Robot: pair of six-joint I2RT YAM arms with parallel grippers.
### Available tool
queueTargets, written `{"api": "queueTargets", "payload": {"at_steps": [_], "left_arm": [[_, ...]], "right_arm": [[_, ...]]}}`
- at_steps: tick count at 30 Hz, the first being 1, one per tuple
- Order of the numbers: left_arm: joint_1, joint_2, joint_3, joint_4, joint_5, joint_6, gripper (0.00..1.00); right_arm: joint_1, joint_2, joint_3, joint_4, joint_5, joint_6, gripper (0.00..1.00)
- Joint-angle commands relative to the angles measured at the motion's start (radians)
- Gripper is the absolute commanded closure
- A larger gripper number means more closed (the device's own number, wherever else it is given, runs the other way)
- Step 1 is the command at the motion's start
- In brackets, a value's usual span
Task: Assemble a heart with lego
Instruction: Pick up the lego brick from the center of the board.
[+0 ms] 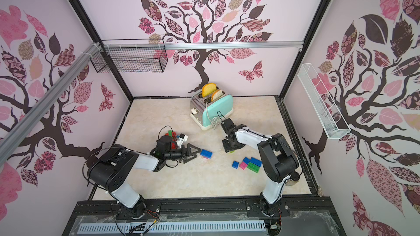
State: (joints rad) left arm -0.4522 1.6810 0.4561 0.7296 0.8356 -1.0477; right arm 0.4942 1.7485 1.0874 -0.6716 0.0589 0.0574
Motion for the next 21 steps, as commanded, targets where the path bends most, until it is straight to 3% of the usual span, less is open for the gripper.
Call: {"api": "queueTargets", "payload": {"at_steps": [1,7,16,21], "left_arm": [[0.003,0.007,0.0,0.006,-0.003,0.015,0.12],[0.004,0.01,0.0,0.007,-0.002,0.017,0.11],[0.004,0.014,0.004,-0.002,0.0,0.024,0.11],[0.021,0.041,0.024,0.0,0.008,0.024,0.11]], "right_arm": [[0.015,-0.018,0.0,0.001,0.026,-0.019,0.48],[0.02,-0.003,0.002,0.002,0.029,-0.027,0.57],[0.023,-0.02,0.012,-0.005,0.024,-0.034,0.84],[0.06,-0.092,0.035,-0.039,-0.045,-0.071,0.87]]}}
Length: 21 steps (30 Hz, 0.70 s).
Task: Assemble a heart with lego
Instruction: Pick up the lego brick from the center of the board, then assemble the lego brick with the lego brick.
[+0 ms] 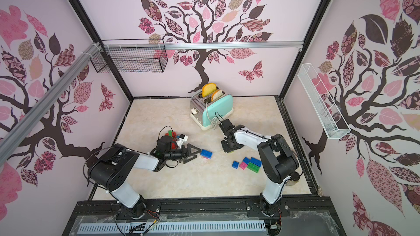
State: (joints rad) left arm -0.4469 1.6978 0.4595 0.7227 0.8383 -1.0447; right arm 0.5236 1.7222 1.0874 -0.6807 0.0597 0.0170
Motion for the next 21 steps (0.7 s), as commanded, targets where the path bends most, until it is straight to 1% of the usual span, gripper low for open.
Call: {"api": "queueTargets", "payload": {"at_steps": [1,4,8,13,16,21], "left_arm": [[0.023,0.029,0.024,0.009,0.01,0.021,0.11],[0.046,0.042,0.037,0.01,0.019,0.021,0.11],[0.054,0.043,0.047,0.012,0.022,0.021,0.11],[0.054,0.043,0.057,0.011,0.025,0.023,0.1],[0.054,0.04,0.061,0.01,0.027,0.02,0.1],[0.053,0.035,0.064,0.013,0.033,0.017,0.1]], "right_arm": [[0.044,-0.078,0.046,-0.043,-0.07,-0.043,0.87],[0.094,-0.097,0.085,-0.09,-0.098,-0.077,0.89],[0.154,-0.092,0.144,-0.147,-0.12,-0.126,0.91],[0.221,-0.031,0.244,-0.209,-0.151,-0.215,0.92],[0.253,0.004,0.288,-0.213,-0.167,-0.252,0.92],[0.279,0.069,0.343,-0.214,-0.166,-0.308,0.93]]}}
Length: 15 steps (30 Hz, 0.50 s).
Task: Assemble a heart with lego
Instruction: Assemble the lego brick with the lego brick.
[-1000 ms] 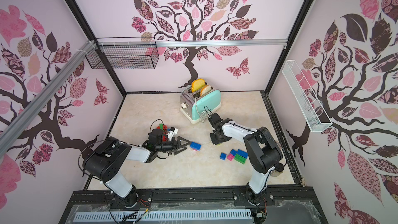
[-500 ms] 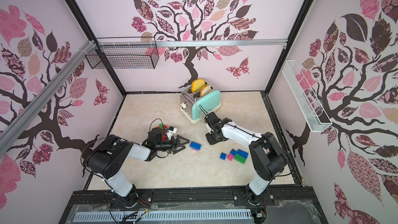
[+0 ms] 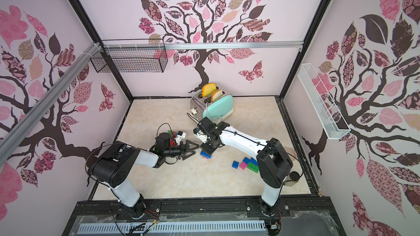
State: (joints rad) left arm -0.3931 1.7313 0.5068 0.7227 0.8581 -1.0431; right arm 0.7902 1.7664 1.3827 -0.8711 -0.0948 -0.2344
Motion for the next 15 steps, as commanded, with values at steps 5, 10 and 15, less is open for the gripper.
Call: {"api": "queueTargets", "payload": {"at_steps": [5,10,15], "left_arm": [[-0.003,-0.003,0.008,0.019,0.017,0.016,0.11],[-0.014,0.006,0.008,0.027,0.024,0.014,0.12],[-0.025,0.016,0.005,0.041,0.03,0.011,0.14]], "right_arm": [[0.019,0.066,0.085,-0.022,-0.005,-0.099,0.94],[0.024,0.085,0.092,-0.013,0.0,-0.147,0.94],[0.023,0.085,0.088,0.0,-0.008,-0.19,0.93]]}}
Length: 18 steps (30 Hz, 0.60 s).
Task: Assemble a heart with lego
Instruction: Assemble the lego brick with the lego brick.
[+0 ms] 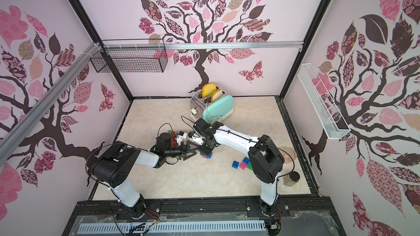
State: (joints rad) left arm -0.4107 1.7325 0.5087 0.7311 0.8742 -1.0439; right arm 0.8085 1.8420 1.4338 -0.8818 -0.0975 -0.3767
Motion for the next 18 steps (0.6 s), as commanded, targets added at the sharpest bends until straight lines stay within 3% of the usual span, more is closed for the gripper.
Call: {"api": "queueTargets", "payload": {"at_steps": [1,12,18], "left_arm": [[-0.008,0.015,0.003,0.033,0.016,0.012,0.14],[-0.028,0.033,-0.007,0.053,0.021,0.008,0.2],[-0.039,0.053,-0.003,0.078,0.028,-0.006,0.3]], "right_arm": [[0.004,0.005,0.033,0.013,-0.013,-0.056,0.93],[0.004,0.026,0.035,0.009,-0.018,-0.117,0.93],[0.004,0.046,0.047,-0.002,-0.016,-0.134,0.92]]}}
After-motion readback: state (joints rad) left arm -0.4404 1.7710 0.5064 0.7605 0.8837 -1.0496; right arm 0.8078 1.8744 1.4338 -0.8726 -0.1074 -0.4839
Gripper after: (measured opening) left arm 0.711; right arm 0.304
